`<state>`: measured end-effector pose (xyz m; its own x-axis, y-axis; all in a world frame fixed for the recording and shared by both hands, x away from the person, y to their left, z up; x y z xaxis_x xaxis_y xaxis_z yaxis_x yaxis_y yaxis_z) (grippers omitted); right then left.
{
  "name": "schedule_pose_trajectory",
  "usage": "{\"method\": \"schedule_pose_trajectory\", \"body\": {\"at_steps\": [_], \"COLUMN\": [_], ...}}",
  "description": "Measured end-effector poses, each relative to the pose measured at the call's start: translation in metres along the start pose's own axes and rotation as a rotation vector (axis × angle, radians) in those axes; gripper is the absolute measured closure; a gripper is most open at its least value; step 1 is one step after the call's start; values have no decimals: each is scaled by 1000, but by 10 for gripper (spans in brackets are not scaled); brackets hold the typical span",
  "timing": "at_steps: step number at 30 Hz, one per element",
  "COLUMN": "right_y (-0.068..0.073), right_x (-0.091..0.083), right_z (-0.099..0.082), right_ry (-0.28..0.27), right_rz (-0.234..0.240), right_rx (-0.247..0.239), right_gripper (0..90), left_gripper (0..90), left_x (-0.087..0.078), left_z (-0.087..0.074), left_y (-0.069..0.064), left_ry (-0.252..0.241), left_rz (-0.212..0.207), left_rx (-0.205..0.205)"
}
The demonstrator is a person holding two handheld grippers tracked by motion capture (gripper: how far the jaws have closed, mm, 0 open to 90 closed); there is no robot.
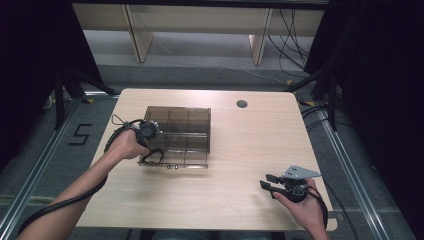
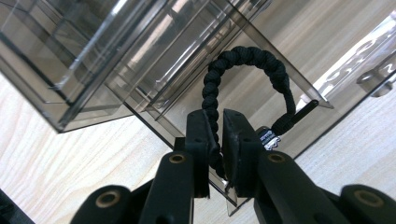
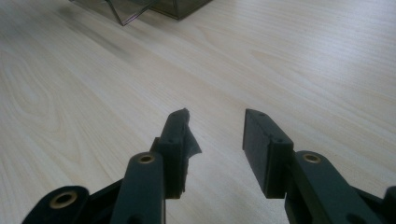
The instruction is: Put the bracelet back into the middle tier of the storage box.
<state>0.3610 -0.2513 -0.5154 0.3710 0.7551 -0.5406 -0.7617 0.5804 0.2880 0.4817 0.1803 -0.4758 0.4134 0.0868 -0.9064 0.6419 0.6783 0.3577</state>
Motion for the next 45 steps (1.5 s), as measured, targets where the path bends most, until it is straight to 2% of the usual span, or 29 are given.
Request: {"method": "schedule_pose_trajectory", "body": {"at_steps": [4,5,6,7,9,10,11,12,15,16,18,20,21,22,23,24,25,26,27,28,29,30,31,33,36,37,38,42,45], "right_y": [-1,1,-1,-1,-1,1,1,0,1,1,0,-1,-1,-1,1,1,1,1,1,-2,-1,-1,-1,-1,-2,-2,-1,-1,-2], "right_x": [0,0,0,0,0,0,0,0,0,0,0,0,0,0,2,1,2,0,0,1,1,1,2,1,1,1,1,1,1], "right_z": [0,0,0,0,0,-1,-1,0,0,0,0,0,0,0,0,0,0,0,0,1,0,0,0,0,0,0,0,0,0], "right_ry": [-3,-2,-1,-1,-4,6,6,2,0,0,2,-4,-4,-3,-16,-10,-15,-1,-1,-11,-6,-7,-7,-8,-11,-11,-7,-10,2], "right_rz": [-1,0,-3,0,-1,2,2,4,6,6,4,-1,-2,-4,15,4,14,1,1,-6,2,4,4,4,-5,-5,5,1,7], "right_rx": [-16,2,-16,-18,-18,15,15,-1,3,3,-5,-22,-23,-12,-1,2,0,0,0,-37,-23,-21,-21,-21,-37,-36,-19,-30,-44], "right_gripper": [617,617,617,617,616,617,617,616,616,616,616,616,616,616,616,616,616,616,616,616,616,616,616,616,616,616,616,616,616], "left_gripper": [772,772,767,763,752,741,737,727,699,683,664,652,639,631,618,606,595,583,573,564,558,552,545,536,510,505,500,475,470], "left_x": [-3,-4,-4,-6,-9,-11,-11,-15,-23,-23,-27,-30,-33,-33,-35,-36,-36,-35,-35,-35,-33,-33,-33,-33,-34,-35,-35,-34,-29], "left_z": [-1,-2,-2,-3,-5,-6,-6,-10,-16,-16,-22,-29,-33,-35,-39,-42,-45,-47,-47,-53,-58,-62,-64,-68,-78,-80,-83,-92,-102], "left_y": [2,2,0,1,2,1,1,1,1,1,1,-3,-2,-2,-3,-6,-6,-6,-6,-9,-14,-15,-18,-19,-27,-27,-30,-32,-39], "left_ry": [1,-3,-14,-10,-25,-46,-46,-62,-113,-113,-150,-208,-205,-240,-252,-278,-295,-320,-320,-315,-352,-362,-386,-406,-457,-476,-492,-528,-560], "left_rz": [5,4,-2,-2,-5,-7,-7,-13,-27,-27,-15,-11,-8,1,3,-3,7,24,24,20,22,15,16,24,24,34,32,59,74], "left_rx": [17,9,-11,-2,-17,-36,-36,-38,-65,-65,-83,-134,-105,-107,-100,-139,-147,-146,-146,-146,-185,-169,-204,-196,-241,-223,-264,-236,-238]}}
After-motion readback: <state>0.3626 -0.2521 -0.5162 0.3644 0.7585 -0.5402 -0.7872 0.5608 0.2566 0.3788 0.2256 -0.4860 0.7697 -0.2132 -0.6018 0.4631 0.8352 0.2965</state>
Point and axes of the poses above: each handheld gripper's, and its own axes: x roughly forward along the jaws, z roughly out of its top, y roughly to its left, the point moved 5 cm from there along x, roughly forward along the jaws, and after that the axes turned 14 degrees about z, right-handed, at the moved point
